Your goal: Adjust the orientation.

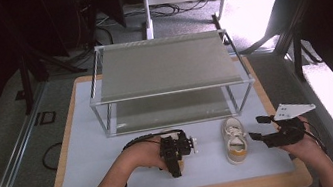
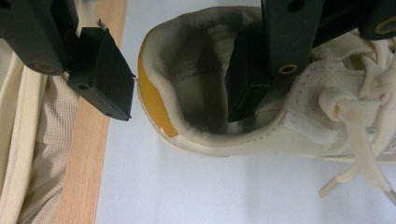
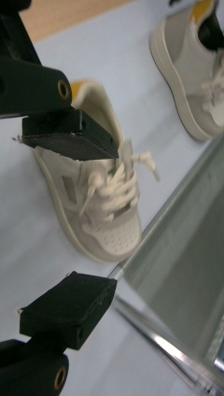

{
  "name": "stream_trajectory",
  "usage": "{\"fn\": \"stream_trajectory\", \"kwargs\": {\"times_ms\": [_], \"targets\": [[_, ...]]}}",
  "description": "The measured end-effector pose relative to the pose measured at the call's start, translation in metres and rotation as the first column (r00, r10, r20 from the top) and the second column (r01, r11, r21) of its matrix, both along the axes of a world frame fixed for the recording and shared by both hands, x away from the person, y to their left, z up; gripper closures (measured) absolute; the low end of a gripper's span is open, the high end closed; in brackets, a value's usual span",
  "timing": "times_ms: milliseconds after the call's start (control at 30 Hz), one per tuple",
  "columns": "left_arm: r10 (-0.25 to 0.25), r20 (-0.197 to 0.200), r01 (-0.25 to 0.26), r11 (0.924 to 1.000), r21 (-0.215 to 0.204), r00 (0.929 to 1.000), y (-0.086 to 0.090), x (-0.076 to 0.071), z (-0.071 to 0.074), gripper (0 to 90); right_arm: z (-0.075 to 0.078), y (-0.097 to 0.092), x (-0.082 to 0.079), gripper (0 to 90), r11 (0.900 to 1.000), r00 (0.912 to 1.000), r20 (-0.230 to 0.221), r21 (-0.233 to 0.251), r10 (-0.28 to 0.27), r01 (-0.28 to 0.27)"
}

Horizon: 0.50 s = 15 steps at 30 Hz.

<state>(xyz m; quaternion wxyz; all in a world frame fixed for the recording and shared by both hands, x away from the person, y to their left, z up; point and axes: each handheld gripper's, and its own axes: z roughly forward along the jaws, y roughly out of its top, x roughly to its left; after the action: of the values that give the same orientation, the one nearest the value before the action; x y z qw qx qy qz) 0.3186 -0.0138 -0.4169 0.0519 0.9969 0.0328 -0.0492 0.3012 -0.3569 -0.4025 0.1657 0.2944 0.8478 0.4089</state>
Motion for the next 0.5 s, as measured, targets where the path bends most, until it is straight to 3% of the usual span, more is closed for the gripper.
{"fn": "stream_trajectory", "kwargs": {"times_ms": [167,200,400,433,467,500], "targets": [[-0.001,0.000,0.001,1.0000,0.006,1.0000,-0.001,0.000,0.000,41.7,0.012,0.010,-0.001,34.8,0.9957,0.9954,-0.055,-0.044,0.079,-0.081],[0.003,-0.003,-0.003,1.0000,0.005,1.0000,-0.001,0.000,0.000,41.7,0.018,0.017,-0.001,34.8,0.9887,0.9902,-0.078,-0.087,0.116,-0.122],[0.000,-0.001,0.000,0.9999,0.015,1.0000,-0.002,0.000,0.000,41.7,0.032,0.036,-0.002,37.5,0.9608,0.9689,-0.140,-0.161,0.204,-0.225],[0.000,-0.001,0.000,0.9999,0.015,1.0000,-0.002,0.000,0.000,41.7,0.032,0.036,-0.002,37.5,0.9608,0.9689,-0.140,-0.161,0.204,-0.225],[0.000,0.000,0.000,0.9999,0.016,1.0000,-0.002,0.000,0.000,41.7,0.036,0.043,-0.003,37.6,0.9460,0.9603,-0.156,-0.194,0.232,-0.260],[0.000,0.000,0.000,0.9998,0.018,1.0000,-0.002,0.000,0.000,41.7,0.038,0.047,-0.003,38.1,0.9372,0.9549,-0.164,-0.210,0.247,-0.279]]}}
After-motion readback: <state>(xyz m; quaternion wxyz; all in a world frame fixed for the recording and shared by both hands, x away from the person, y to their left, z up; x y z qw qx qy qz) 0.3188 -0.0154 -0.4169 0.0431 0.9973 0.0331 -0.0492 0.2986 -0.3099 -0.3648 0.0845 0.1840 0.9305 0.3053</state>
